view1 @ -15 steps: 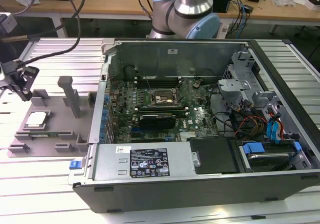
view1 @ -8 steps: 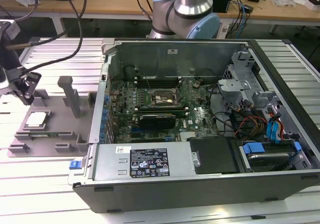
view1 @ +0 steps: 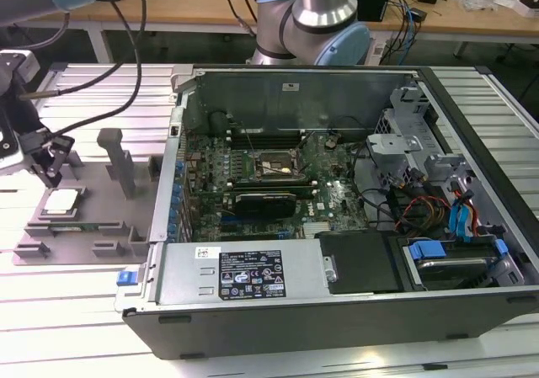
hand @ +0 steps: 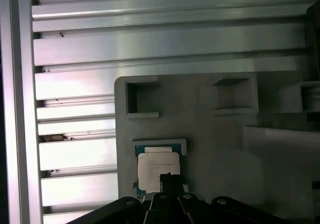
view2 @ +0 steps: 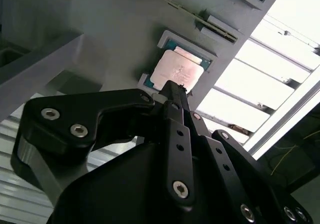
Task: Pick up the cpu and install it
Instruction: 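Pick up the cpu and move it towards the insertion slot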
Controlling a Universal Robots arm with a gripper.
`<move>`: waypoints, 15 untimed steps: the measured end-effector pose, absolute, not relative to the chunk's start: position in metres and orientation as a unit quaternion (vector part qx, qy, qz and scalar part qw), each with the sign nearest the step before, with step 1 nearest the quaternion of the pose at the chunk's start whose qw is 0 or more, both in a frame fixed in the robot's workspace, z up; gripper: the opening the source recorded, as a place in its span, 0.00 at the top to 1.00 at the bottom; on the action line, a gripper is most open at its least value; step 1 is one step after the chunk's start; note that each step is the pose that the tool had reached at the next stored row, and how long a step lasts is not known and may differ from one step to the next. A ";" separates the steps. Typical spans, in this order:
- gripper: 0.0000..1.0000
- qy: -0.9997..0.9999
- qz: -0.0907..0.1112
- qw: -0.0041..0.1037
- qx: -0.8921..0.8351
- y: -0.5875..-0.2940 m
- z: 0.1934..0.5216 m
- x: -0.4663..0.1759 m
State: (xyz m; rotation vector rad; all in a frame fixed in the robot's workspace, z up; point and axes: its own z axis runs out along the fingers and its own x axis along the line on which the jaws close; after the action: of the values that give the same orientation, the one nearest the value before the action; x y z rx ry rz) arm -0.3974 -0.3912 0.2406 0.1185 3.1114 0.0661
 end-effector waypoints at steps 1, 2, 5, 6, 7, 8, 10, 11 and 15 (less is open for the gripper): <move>0.89 0.999 0.021 0.014 0.038 -0.391 0.238 -0.398; 0.89 0.999 0.021 0.014 0.038 -0.391 0.235 -0.398; 0.89 0.999 0.021 0.013 0.038 -0.393 0.224 -0.398; 0.89 0.999 0.021 0.013 0.038 -0.395 0.220 -0.399; 0.89 0.999 0.021 0.013 0.038 -0.396 0.216 -0.399; 0.89 0.999 0.021 0.013 0.038 -0.396 0.214 -0.399; 0.89 0.999 0.021 0.013 0.038 -0.396 0.212 -0.399; 0.89 0.999 0.021 0.013 0.038 -0.396 0.212 -0.399; 0.89 0.999 0.021 0.013 0.038 -0.397 0.210 -0.400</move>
State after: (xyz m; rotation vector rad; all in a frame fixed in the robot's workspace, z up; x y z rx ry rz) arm -0.3998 -0.3967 0.2103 0.1187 3.1124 0.0660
